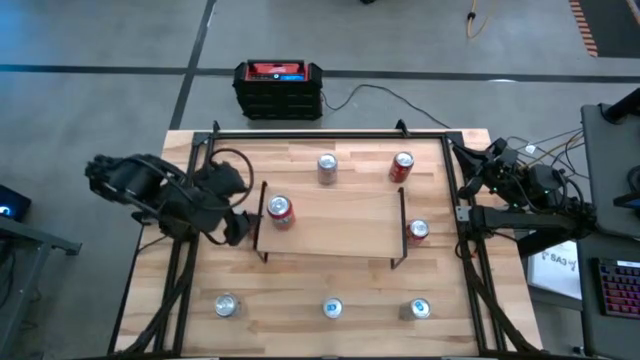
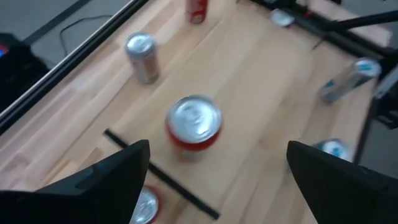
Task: Place canned beverage on shelf
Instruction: Put the orange soda can on the shelf
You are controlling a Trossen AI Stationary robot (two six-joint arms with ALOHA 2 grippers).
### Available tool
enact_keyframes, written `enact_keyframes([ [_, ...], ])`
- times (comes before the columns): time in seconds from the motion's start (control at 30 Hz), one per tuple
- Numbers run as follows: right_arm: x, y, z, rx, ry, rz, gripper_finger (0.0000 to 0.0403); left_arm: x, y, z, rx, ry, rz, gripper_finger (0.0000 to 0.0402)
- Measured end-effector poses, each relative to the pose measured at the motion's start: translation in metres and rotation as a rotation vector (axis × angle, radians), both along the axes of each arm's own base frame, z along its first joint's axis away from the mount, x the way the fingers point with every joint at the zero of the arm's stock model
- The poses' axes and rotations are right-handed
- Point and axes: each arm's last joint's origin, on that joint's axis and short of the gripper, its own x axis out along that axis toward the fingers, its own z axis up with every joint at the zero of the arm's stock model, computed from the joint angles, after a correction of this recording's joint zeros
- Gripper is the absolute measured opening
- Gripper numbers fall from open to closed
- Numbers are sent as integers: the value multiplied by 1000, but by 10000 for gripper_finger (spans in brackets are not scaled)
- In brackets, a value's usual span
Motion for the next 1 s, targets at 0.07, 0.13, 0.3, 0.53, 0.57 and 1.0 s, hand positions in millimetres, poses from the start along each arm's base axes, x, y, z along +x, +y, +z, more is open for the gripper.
enact_keyframes([
  [0.07,0,0,0,0,0,0,22,-6,4,-8,1,21,14,361],
  [0.13,0,0,0,0,0,0,22,-13,7,-17,-1,46,33,360],
  [0.3,0,0,0,0,0,0,22,-24,10,-47,-44,137,69,356],
  [0.53,0,0,0,0,0,0,22,-31,10,-94,-78,342,32,356],
  [0.57,0,0,0,0,1,0,22,-31,9,-101,-84,380,13,356],
  [1.0,0,0,0,0,1,0,22,-20,3,-133,122,621,-390,356],
])
